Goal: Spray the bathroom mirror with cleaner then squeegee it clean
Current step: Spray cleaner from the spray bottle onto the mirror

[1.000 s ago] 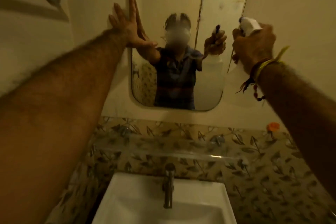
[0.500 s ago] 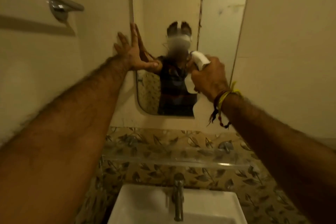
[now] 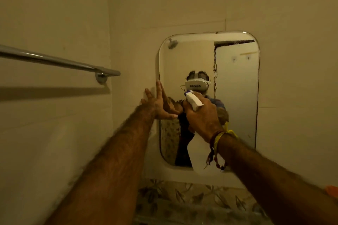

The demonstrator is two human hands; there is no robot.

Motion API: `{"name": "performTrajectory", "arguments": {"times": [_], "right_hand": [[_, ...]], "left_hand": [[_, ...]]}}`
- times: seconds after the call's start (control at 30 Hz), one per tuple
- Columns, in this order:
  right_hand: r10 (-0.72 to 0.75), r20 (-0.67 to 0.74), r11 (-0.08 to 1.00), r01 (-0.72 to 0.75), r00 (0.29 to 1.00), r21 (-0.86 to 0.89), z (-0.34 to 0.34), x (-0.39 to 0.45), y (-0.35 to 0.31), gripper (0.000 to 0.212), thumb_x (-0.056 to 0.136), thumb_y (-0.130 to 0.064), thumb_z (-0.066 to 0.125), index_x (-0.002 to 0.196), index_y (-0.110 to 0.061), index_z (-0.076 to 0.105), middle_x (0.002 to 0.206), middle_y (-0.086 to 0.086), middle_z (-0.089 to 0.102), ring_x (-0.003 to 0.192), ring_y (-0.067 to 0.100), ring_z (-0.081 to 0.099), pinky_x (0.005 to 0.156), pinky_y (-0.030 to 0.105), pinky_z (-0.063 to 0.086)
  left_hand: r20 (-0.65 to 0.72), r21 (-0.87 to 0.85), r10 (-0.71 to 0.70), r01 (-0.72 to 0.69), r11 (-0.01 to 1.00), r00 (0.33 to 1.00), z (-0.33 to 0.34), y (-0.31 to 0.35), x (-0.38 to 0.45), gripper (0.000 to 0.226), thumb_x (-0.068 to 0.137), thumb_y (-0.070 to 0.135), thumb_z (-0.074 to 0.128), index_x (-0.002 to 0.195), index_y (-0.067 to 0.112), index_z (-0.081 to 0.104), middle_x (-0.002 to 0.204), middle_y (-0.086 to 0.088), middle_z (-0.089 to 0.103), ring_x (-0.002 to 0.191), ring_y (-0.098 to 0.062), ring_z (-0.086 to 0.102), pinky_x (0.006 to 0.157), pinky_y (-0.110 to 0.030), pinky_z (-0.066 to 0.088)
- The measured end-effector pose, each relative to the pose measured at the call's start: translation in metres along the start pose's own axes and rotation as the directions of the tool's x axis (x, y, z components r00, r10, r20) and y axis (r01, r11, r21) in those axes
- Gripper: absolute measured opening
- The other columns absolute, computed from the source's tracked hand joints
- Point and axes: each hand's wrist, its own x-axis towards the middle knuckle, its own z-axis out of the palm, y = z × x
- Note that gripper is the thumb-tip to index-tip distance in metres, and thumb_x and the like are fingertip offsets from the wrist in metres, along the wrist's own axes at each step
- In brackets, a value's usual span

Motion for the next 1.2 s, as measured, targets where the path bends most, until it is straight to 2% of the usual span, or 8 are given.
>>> {"name": "performTrajectory", "arguments": {"times": [0.2, 0.33, 0.53, 0.73, 0.83, 0.97, 1.1, 1.2], "right_hand": [[0.122, -0.02, 0.992, -0.122, 0.992, -0.02, -0.042, 0.001, 0.018, 0.035, 0.095, -0.027, 0.062, 0.126, -0.012, 0.06, 0.11, 0.012, 0.067, 0.095, 0.034, 0.068, 0.081, 0.052, 0.059], [0.209, -0.139, 0.974, -0.219, 0.968, -0.06, -0.08, 0.002, 0.031, 0.019, 0.094, -0.029, 0.061, 0.106, -0.016, 0.067, 0.092, 0.01, 0.07, 0.078, 0.033, 0.069, 0.068, 0.052, 0.061], [0.303, -0.438, 0.913, -0.389, 0.846, -0.121, -0.129, -0.008, 0.061, 0.026, 0.093, -0.036, 0.06, 0.107, -0.015, 0.067, 0.095, 0.012, 0.071, 0.079, 0.033, 0.069, 0.072, 0.048, 0.061], [0.297, -0.278, 0.883, -0.374, 0.913, -0.284, -0.129, -0.046, 0.085, 0.027, 0.093, -0.035, 0.06, 0.111, -0.016, 0.067, 0.094, 0.01, 0.07, 0.071, 0.03, 0.066, 0.066, 0.038, 0.06], [0.315, -0.16, 0.901, -0.347, 0.936, -0.26, -0.118, -0.058, 0.085, 0.028, 0.088, -0.027, 0.063, 0.112, -0.015, 0.068, 0.091, 0.008, 0.07, 0.063, 0.025, 0.068, 0.047, 0.029, 0.058], [0.234, -0.046, 0.941, -0.238, 0.971, -0.241, -0.092, -0.069, 0.071, 0.029, 0.091, -0.027, 0.062, 0.12, -0.02, 0.064, 0.104, 0.004, 0.069, 0.083, 0.029, 0.07, 0.07, 0.044, 0.063], [0.163, 0.049, 0.968, -0.15, 0.985, -0.203, -0.061, -0.072, 0.054, 0.026, 0.094, -0.026, 0.062, 0.117, -0.014, 0.064, 0.105, 0.001, 0.066, 0.089, 0.019, 0.067, 0.076, 0.035, 0.061], [0.09, 0.092, 0.977, -0.07, 0.992, -0.202, -0.033, -0.072, 0.041, 0.026, 0.094, -0.026, 0.061, 0.116, -0.013, 0.064, 0.106, 0.003, 0.069, 0.094, 0.021, 0.066, 0.083, 0.039, 0.059]], "left_hand": [[0.014, 0.007, -0.029, 0.029, 1.0, 0.999, 0.0, 0.006, 0.002, 0.156, 0.061, 0.066, 0.085, 0.134, 0.043, -0.05, 0.16, -0.016, -0.037, 0.15, -0.052, -0.012, 0.118, -0.068, 0.017], [-0.038, 0.006, -0.013, 0.013, 1.0, 0.999, 0.004, 0.006, 0.002, 0.155, 0.062, 0.067, 0.084, 0.136, 0.043, -0.05, 0.161, -0.018, -0.034, 0.15, -0.054, -0.009, 0.118, -0.067, 0.017], [-0.098, 0.033, 0.005, -0.002, 0.999, 0.995, 0.009, 0.004, -0.003, 0.152, 0.065, 0.065, 0.083, 0.142, 0.038, -0.045, 0.162, -0.019, -0.031, 0.151, -0.053, -0.008, 0.12, -0.067, 0.016], [-0.063, 0.02, -0.008, 0.009, 1.0, 0.998, 0.02, -0.001, -0.013, 0.154, 0.061, 0.068, 0.083, 0.144, 0.037, -0.043, 0.163, -0.022, -0.028, 0.152, -0.051, -0.009, 0.12, -0.064, 0.016], [-0.068, 0.016, 0.015, -0.014, 1.0, 0.998, 0.033, -0.008, -0.019, 0.154, 0.062, 0.067, 0.083, 0.143, 0.035, -0.044, 0.162, -0.023, -0.029, 0.151, -0.05, -0.013, 0.121, -0.066, 0.013], [-0.109, -0.001, 0.076, -0.076, 0.997, 0.991, 0.041, -0.021, -0.021, 0.153, 0.062, 0.066, 0.084, 0.146, 0.035, -0.041, 0.163, -0.022, -0.028, 0.152, -0.048, -0.013, 0.122, -0.064, 0.013], [-0.128, -0.025, 0.12, -0.124, 0.992, 0.985, 0.048, -0.031, -0.02, 0.157, 0.058, 0.066, 0.086, 0.142, 0.039, -0.044, 0.162, -0.021, -0.03, 0.151, -0.047, -0.017, 0.122, -0.065, 0.01], [-0.1, -0.059, 0.121, -0.128, 0.99, 0.988, 0.05, -0.035, -0.019, 0.16, 0.055, 0.068, 0.087, 0.139, 0.042, -0.047, 0.161, -0.02, -0.034, 0.15, -0.045, -0.023, 0.12, -0.064, 0.006]]}}
